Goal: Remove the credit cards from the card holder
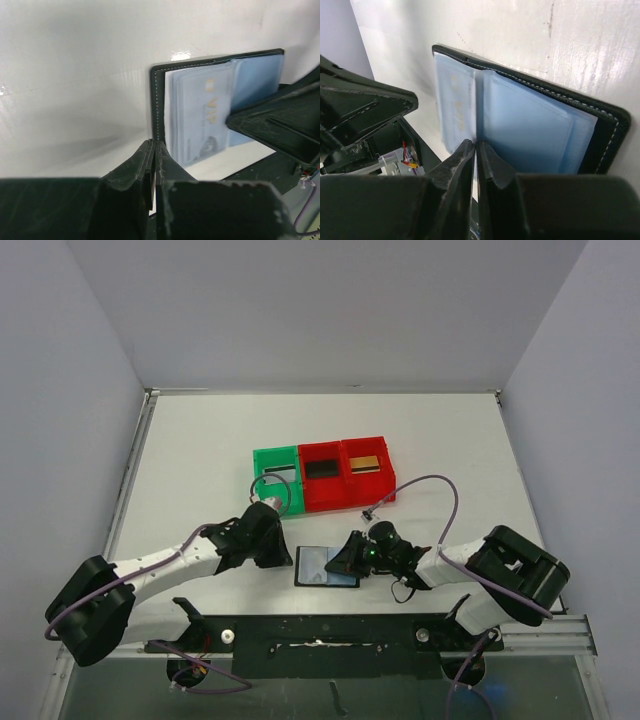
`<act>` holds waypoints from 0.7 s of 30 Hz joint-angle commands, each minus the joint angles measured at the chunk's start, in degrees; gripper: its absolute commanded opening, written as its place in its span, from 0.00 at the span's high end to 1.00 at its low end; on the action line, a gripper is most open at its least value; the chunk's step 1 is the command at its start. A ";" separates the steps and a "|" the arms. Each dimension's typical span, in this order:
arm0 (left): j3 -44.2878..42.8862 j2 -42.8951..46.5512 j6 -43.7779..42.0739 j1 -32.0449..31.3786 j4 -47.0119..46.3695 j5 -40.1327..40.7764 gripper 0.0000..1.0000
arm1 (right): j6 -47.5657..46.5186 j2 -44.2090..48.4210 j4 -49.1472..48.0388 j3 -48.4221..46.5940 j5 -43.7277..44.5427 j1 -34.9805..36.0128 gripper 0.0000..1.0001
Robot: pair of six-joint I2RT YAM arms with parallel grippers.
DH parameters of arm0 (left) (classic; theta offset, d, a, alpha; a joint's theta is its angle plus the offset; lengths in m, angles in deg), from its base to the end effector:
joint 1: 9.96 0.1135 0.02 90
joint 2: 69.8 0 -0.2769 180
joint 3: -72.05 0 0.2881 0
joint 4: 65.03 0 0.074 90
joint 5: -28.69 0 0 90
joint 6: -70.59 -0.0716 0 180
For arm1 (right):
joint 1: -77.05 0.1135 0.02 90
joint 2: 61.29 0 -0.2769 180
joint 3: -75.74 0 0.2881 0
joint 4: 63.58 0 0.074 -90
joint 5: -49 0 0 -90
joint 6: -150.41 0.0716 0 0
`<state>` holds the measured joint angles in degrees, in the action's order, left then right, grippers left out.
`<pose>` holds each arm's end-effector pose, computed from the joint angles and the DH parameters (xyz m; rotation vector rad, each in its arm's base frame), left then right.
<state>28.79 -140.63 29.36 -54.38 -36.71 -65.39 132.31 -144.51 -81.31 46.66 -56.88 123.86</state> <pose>0.1864 -0.1898 0.1213 -0.0731 2.7039 -0.6690 0.1712 0.2110 0.0702 0.3832 2.5590 1.3050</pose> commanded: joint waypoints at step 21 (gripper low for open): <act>-0.22 13.28 4.18 1.78 0.68 8.06 0.81 | -10.61 -0.87 42.29 -28.30 24.44 10.24 0.56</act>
<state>28.79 -130.18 32.51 -53.24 -36.05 -59.64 122.89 -142.07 -45.64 21.51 -37.54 133.22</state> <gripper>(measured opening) 0.178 0.401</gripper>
